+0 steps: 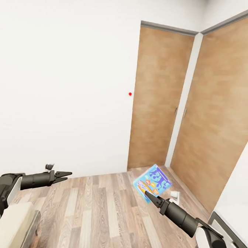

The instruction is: Put all the toys in the child's room - the three board games (two on the bed and one on the table), the two jigsaw puzzles on the table, and the tennis ball on the table - inside the toy box on the table in the child's room.

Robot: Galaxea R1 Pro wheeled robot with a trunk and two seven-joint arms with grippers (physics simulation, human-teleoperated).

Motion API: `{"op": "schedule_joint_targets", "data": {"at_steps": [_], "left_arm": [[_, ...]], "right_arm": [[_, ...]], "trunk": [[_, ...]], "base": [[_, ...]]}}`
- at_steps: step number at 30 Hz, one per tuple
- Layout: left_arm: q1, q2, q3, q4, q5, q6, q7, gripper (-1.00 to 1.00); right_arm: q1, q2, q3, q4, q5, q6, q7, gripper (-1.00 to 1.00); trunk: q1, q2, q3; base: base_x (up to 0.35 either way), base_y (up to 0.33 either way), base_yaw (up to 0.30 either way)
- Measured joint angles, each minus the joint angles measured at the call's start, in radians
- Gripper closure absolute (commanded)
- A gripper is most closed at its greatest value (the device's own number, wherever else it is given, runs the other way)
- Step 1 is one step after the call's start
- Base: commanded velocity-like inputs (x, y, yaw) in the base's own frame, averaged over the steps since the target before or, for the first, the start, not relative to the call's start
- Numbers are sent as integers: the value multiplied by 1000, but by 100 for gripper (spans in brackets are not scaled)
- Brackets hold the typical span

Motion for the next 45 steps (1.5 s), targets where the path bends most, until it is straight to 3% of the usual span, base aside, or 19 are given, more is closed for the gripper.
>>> {"op": "schedule_joint_targets", "data": {"at_steps": [45], "left_arm": [[0,1,2,0,-3,0,2,-100]], "right_arm": [[0,-1,0,1,1,1,-1,100]], "trunk": [[0,0,0]], "base": [[0,0,-287]]}}
